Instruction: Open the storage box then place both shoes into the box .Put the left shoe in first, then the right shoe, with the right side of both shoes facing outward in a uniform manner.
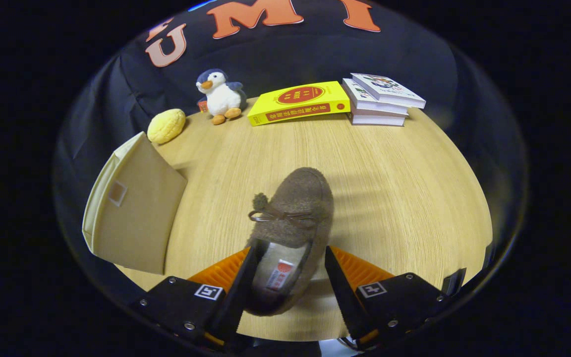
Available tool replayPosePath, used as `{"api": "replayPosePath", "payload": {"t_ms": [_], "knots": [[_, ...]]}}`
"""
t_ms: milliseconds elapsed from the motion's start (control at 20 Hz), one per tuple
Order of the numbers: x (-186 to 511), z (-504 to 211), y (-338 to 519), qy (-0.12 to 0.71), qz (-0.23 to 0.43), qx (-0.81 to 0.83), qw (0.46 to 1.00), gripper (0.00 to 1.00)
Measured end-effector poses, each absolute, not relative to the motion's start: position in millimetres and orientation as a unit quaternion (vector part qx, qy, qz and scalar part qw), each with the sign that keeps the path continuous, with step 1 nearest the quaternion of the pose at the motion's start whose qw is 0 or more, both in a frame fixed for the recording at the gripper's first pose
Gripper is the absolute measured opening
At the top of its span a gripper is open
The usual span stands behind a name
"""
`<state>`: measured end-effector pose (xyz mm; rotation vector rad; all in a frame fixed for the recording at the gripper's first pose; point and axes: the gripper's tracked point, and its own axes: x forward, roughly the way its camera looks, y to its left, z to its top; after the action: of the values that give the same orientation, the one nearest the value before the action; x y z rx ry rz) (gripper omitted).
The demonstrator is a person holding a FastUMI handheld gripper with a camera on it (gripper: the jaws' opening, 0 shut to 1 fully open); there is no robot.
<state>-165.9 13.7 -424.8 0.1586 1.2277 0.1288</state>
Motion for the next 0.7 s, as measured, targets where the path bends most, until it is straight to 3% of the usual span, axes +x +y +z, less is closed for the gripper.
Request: {"api": "replayPosePath", "payload": {"t_ms": [400,550,700], "knots": [[-150.5,-462.3,0.3,0.561,0.013,0.069,0.825,0.41],[-149.4,-459.8,-9.2,0.554,-0.031,0.097,0.826,0.13],[-142.9,-439.3,-6.5,0.544,-0.036,0.115,0.830,0.05]]}}
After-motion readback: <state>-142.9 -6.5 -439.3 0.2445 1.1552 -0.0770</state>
